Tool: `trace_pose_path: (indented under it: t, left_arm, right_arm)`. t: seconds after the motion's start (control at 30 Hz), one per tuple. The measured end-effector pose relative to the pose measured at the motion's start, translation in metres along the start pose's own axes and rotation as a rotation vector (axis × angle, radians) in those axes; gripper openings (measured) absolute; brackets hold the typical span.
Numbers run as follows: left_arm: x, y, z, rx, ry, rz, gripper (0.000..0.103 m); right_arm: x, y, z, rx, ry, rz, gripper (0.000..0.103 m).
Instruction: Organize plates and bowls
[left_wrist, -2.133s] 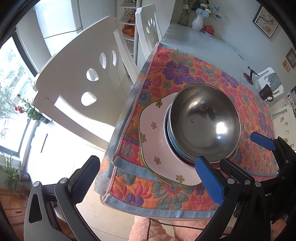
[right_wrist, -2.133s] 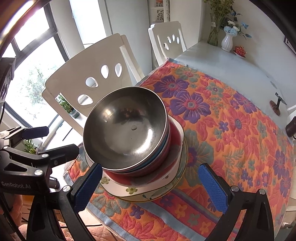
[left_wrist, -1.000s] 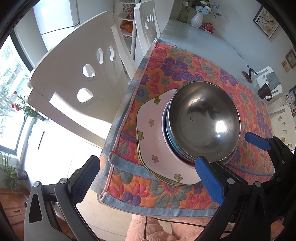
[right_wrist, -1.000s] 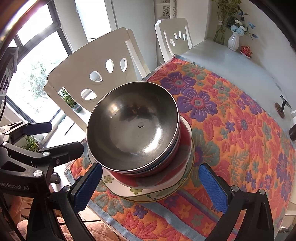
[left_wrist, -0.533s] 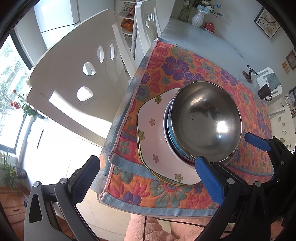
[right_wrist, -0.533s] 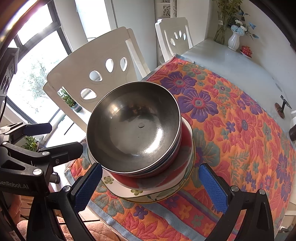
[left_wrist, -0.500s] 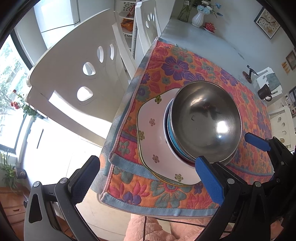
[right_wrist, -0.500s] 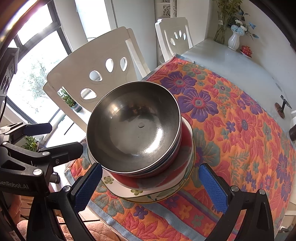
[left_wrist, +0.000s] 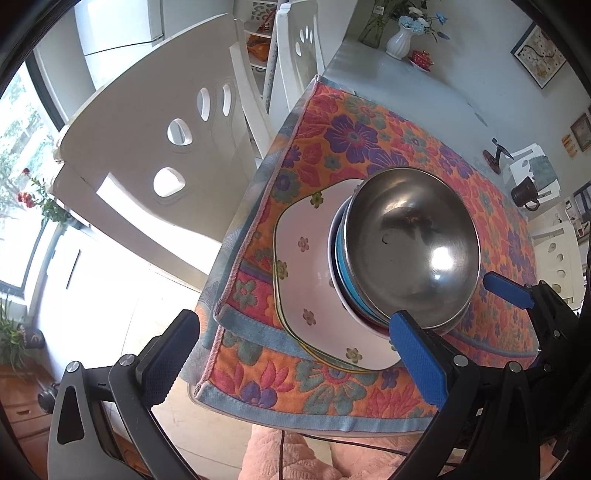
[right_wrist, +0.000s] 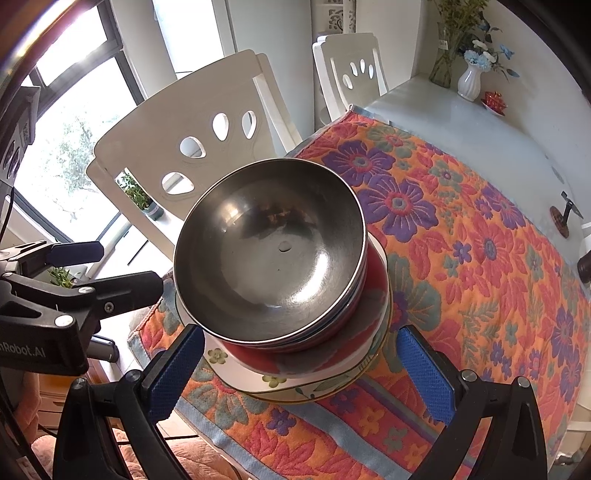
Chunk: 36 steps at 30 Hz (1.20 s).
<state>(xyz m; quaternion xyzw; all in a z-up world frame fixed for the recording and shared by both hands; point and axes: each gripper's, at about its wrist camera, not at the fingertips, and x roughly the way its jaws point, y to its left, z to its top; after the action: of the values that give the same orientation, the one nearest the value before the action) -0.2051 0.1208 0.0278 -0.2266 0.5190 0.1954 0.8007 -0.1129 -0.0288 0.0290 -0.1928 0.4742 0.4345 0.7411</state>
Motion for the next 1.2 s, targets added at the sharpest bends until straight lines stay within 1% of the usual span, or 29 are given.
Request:
trace_pose_path:
  t: [0.13,0.6,1.2]
  left_arm:
    - [0.0,-0.0024,-0.0004,0.007,0.003,-0.005,0.102]
    - [0.006,-0.0075,-0.0008,0.027,0.024,0.048,0.102]
    - [0.0073,-0.0071,-0.0041,0.02,0.031,0.065,0.102]
  right_arm:
    - [0.0,0.0005,0.0006,-0.005,0.0,-0.001,0.103]
    - [0.0002,-0.0002,0.001,-0.009,0.001,0.001,0.103]
    - [0.0019,0.0003,0.0008,-0.014,0.007,0.005,0.103]
